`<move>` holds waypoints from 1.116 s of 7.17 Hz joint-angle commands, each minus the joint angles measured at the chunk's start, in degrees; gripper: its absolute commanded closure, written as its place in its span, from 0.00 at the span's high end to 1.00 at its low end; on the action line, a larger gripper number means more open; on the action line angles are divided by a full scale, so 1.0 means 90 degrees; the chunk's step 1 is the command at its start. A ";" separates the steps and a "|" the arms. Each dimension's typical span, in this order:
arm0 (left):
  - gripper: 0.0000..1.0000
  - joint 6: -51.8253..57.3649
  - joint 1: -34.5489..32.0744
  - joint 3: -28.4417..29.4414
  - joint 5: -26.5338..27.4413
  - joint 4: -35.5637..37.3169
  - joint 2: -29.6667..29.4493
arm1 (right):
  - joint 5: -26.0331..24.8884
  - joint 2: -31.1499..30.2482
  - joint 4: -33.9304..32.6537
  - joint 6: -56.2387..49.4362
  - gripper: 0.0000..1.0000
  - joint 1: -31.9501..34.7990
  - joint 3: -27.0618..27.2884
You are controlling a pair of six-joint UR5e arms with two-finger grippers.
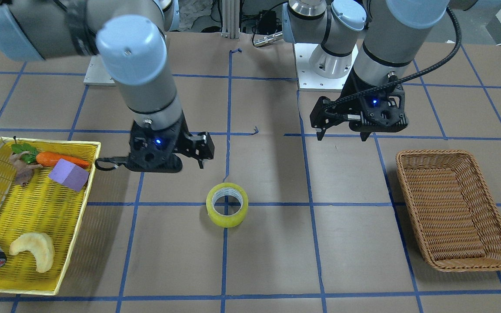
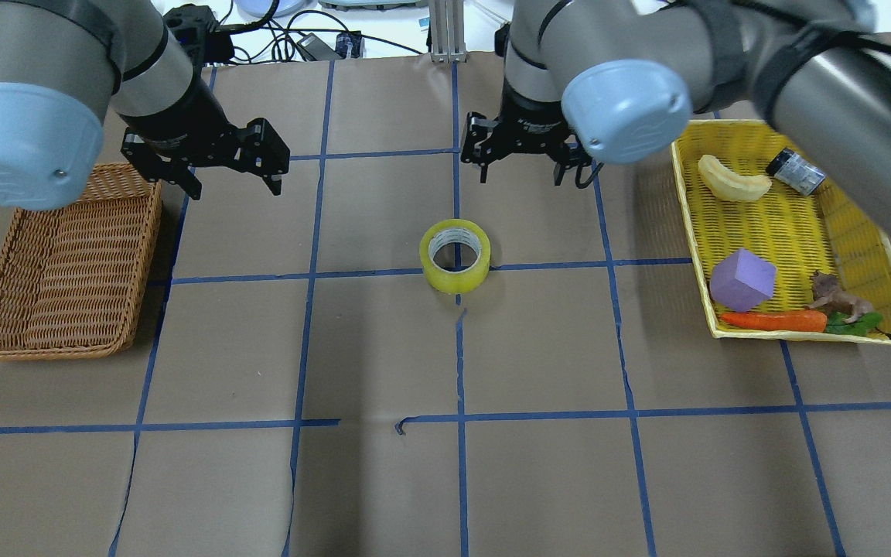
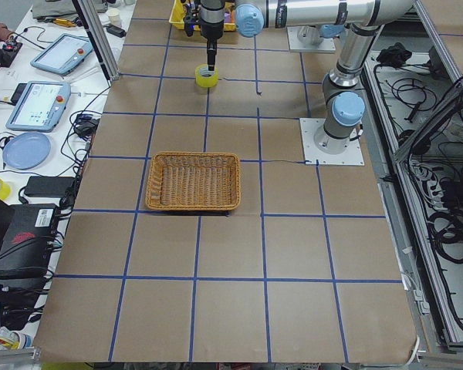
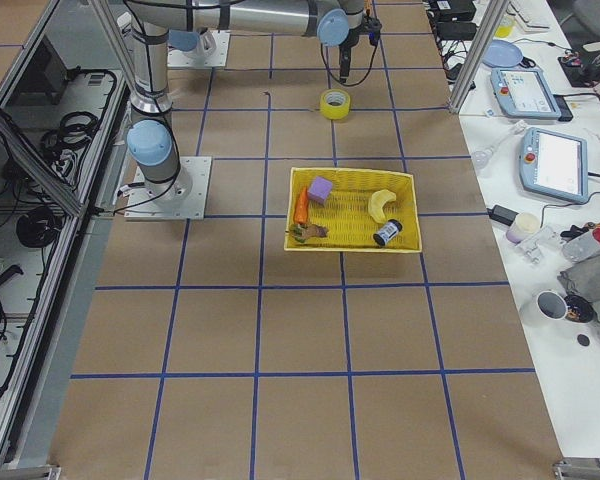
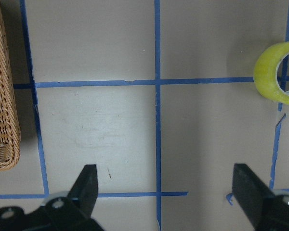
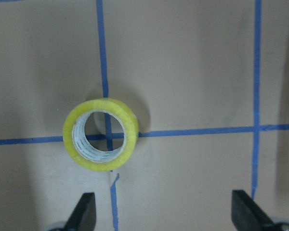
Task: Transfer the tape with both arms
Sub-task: 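Release the tape roll and raise the right gripper back toward the yellow basket, then reach the left gripper to the tape roll and grasp it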
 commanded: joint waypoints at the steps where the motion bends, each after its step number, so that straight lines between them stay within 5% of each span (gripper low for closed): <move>1: 1.00 -0.0637 -0.0744 -0.0003 -0.0133 0.0678 -0.0460 | -0.0013 -0.1025 0.1458 -0.0897 1.00 -0.0839 -0.0029; 3: 0.98 -0.1164 -0.1284 -0.0022 -0.0745 0.1674 -0.1142 | -0.0033 -0.1272 0.1766 -0.1106 1.00 -0.1009 -0.0029; 6: 1.00 -0.1225 -0.1657 -0.0100 -0.0749 0.2109 -0.2091 | 0.0045 -0.1340 0.1747 -0.1115 1.00 -0.1009 -0.0049; 8: 1.00 -0.1137 -0.1647 -0.0567 -0.0632 0.3187 -0.2666 | 0.0055 -0.1350 0.1757 -0.1115 1.00 -0.1000 -0.0019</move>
